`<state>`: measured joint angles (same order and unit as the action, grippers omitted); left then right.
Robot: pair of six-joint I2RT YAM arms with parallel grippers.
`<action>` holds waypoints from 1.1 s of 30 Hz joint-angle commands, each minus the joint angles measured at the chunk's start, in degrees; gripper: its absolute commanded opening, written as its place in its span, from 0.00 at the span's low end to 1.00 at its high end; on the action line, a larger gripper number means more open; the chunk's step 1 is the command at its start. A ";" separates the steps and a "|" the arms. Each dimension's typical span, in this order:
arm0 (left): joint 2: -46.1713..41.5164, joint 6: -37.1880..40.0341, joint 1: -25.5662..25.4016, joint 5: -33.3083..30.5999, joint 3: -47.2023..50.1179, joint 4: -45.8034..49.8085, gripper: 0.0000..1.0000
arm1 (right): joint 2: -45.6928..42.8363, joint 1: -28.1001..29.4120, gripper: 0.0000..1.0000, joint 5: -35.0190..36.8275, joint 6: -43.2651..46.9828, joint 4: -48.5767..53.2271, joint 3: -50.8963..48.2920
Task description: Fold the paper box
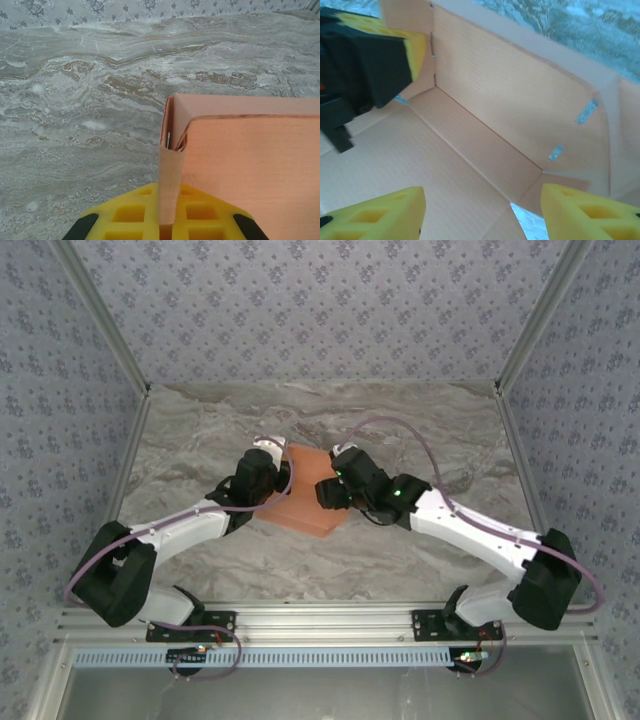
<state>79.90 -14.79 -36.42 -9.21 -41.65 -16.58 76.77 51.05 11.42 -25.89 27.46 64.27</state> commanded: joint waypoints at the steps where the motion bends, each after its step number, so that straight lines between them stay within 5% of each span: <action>1: -2.19 -1.58 0.70 1.52 0.80 -1.55 0.02 | -4.61 -0.86 0.64 1.57 6.25 7.82 3.15; 8: -4.32 -2.89 2.55 2.69 2.00 -1.61 0.02 | -13.02 -6.91 0.65 -3.32 12.94 10.26 2.54; 19: -8.04 -5.60 4.46 6.22 3.06 -0.32 0.02 | -15.04 -27.66 0.63 -25.71 9.52 0.44 -8.71; 33: -8.62 -6.05 4.79 7.54 2.70 0.16 0.02 | -7.86 -27.45 0.57 -36.43 6.12 -13.35 -13.07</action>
<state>72.31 -20.12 -31.88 -2.74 -38.81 -16.40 68.10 22.33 -20.45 -18.46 19.00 51.42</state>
